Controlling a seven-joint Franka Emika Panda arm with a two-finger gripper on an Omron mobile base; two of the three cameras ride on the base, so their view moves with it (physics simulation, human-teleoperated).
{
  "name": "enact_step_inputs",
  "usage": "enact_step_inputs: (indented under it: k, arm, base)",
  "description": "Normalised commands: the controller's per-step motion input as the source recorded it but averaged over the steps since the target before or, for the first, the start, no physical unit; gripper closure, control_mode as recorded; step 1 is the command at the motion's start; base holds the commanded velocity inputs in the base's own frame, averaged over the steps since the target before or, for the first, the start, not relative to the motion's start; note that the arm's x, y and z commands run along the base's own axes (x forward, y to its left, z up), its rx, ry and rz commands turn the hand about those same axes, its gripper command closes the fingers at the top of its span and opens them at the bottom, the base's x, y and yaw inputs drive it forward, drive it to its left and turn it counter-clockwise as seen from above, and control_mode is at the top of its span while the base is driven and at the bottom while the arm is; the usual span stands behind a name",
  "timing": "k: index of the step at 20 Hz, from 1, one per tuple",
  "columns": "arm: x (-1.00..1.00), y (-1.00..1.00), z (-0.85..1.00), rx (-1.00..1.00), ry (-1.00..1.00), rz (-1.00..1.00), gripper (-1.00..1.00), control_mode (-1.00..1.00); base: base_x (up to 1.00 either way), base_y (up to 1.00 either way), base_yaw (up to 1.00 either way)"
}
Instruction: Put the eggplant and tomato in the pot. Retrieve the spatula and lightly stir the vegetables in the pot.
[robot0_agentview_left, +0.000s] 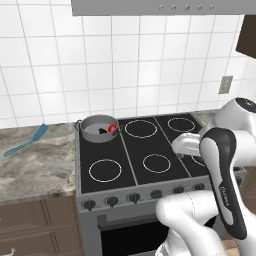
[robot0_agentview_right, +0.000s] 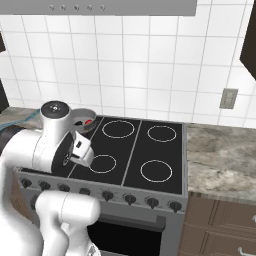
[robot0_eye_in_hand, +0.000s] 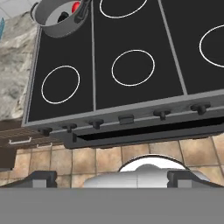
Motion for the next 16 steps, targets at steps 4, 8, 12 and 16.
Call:
enact_step_inputs:
  k: [4, 8, 12, 16]
  arm:
    - [-0.15, 0.00, -0.01, -0.15, -0.03, -0.05, -1.00, -1.00]
    - [-0.10, 0.00, 0.00, -0.03, -0.01, -0.01, -1.00, -1.00]
    - [0.00, 0.00, 0.00, 0.00, 0.00, 0.00, -1.00, -1.00]
    - [0.00, 0.00, 0.00, 0.00, 0.00, 0.00, -1.00, -1.00]
  base:
    - [0.00, 0.00, 0.00]
    - [0.00, 0.00, 0.00]
    - [0.00, 0.00, 0.00]
    - [0.00, 0.00, 0.00]
